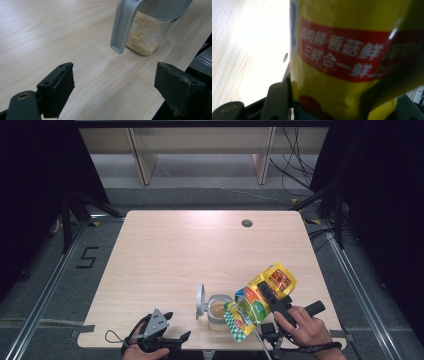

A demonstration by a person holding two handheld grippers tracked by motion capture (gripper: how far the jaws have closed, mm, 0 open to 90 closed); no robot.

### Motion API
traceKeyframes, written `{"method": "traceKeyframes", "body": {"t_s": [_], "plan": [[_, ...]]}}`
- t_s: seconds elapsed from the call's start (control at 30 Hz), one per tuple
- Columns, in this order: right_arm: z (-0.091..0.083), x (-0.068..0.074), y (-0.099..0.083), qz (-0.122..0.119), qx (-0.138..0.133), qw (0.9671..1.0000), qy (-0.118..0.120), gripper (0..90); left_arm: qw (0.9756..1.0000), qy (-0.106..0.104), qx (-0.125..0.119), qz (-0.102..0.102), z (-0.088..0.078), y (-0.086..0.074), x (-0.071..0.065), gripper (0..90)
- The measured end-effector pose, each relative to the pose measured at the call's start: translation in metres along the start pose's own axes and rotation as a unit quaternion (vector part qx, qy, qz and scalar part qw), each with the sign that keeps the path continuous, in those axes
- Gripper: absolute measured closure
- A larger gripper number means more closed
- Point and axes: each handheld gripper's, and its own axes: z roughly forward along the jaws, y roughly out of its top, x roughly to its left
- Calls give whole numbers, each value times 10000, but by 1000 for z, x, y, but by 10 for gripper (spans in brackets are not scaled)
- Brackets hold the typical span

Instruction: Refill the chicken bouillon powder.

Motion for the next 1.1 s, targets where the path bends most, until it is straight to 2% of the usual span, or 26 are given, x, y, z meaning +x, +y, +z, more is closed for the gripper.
{"method": "traceKeyframes", "body": {"t_s": [0.03,0.4,0.47,0.5,0.53,0.57,0.6,0.67,0.7,0.9,0.93,0.97,1.03,1.07,1.1], "plan": [[0,0,0,57,26,10000,-29,498,10000,1,2,-1,0,0,0,154],[-1,-1,0,-1,-3,10000,-12,499,10000,-12,-11,-4,0,0,0,153],[-1,1,0,70,31,10000,-27,499,10000,-5,-3,1,0,0,0,154],[-1,1,1,26,19,10000,30,499,10000,-20,-12,-3,0,0,0,154],[-1,1,1,78,43,10000,-31,499,10000,-19,-14,-1,0,0,0,153],[-1,3,1,143,59,9999,13,499,10000,5,1,-1,0,0,0,154],[-2,0,2,-1,91,9999,57,499,10000,4,-3,1,0,0,0,153],[-2,0,2,3,94,9999,39,499,10000,2,-2,-1,0,0,0,154],[-1,-1,2,-95,68,9999,64,499,10000,4,1,0,0,0,0,153],[-2,0,2,-26,98,9999,51,500,10000,-29,-23,-14,1,0,0,154],[-3,-2,1,-227,207,9993,199,500,10000,-30,-20,-7,1,0,0,154],[-1,1,2,-29,99,9998,171,500,10000,-27,-15,-1,1,0,0,153],[-1,1,2,-10,79,9999,118,500,10000,-41,-42,-23,1,0,0,153],[-2,-1,2,-172,228,9994,169,500,10000,-40,-39,-25,1,0,0,153],[-1,0,3,-102,59,9999,87,500,10000,-41,-40,-16,1,0,0,153]]}}
